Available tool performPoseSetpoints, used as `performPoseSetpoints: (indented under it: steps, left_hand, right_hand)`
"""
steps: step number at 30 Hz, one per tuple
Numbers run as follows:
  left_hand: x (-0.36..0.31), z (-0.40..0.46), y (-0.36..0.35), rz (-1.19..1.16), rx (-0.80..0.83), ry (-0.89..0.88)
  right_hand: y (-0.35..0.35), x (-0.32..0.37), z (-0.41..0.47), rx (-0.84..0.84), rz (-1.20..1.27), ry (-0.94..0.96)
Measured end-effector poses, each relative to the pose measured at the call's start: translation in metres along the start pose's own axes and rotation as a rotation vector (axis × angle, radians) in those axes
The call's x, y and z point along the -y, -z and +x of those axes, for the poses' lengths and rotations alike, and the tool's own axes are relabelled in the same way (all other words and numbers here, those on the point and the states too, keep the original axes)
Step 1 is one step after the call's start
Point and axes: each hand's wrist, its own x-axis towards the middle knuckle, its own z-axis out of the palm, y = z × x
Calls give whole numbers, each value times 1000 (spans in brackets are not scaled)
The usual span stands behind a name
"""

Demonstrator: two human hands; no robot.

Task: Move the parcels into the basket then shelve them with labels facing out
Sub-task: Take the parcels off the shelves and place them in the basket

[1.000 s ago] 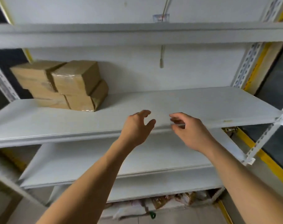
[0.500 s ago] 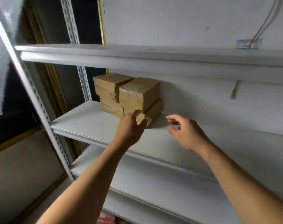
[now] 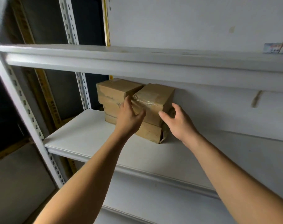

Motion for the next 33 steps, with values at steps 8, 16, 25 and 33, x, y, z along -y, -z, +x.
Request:
performPoseSetpoints:
  steps: [8,16,25,33]
  left_hand:
    - [21,32,-8,-131,81,-6]
    - [7,41,-14,-110,96,53]
    - [7,14,-29,-379,89,76]
    - [-33,-67,-48,-588,212,-17]
  right_hand:
    - [-32,8,24,-62,403,-217]
    - [-46,17,32,-206,453,-330]
    - [-33,4,-3,-235,605,-218]
    - [17,-37,-82,-330,684,-84]
